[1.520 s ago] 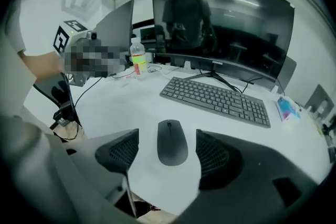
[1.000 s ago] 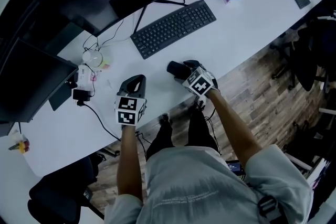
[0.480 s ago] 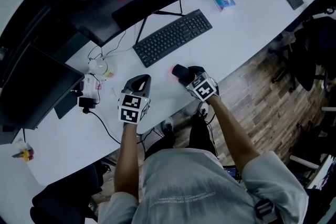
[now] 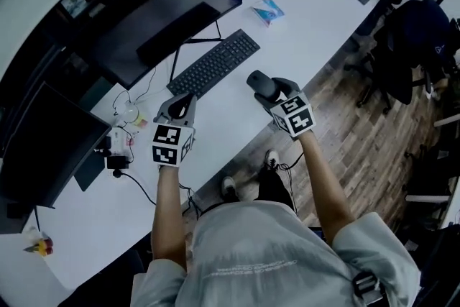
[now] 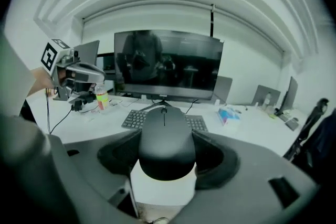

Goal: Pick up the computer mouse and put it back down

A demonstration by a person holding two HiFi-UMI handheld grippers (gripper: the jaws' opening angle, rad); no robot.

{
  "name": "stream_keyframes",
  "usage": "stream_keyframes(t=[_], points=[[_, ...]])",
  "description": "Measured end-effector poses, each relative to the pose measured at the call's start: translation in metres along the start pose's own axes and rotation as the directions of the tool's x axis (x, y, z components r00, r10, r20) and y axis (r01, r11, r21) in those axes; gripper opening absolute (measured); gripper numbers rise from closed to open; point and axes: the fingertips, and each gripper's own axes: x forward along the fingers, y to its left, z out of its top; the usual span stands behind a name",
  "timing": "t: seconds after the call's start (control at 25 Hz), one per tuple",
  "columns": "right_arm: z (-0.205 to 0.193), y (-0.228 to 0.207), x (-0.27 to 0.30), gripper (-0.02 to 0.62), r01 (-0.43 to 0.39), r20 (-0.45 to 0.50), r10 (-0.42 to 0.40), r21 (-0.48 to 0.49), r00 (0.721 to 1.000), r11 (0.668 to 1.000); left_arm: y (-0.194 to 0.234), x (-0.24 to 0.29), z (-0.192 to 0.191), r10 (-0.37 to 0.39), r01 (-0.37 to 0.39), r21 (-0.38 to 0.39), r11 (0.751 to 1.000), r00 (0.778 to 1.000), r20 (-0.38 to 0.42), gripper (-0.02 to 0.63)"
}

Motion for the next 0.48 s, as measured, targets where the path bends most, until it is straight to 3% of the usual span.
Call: stream_keyframes(t=[0.2, 0.48], points=[[0.034, -0.026, -0.064, 0.293, 0.118, 0.079, -0.119, 0.010, 0.990, 0.993, -0.011, -0.004, 0.044, -0.026, 0.023, 0.030, 0.999, 0.996, 0.084, 0.014], [0.055, -0.059, -0.139, 0.293, 0.248, 0.156, -0.255, 0.064, 0.954, 0.967, -0.037, 0.000, 0.093, -0.088, 0.075, 0.084, 0.994, 0.982, 0.169, 0.014]])
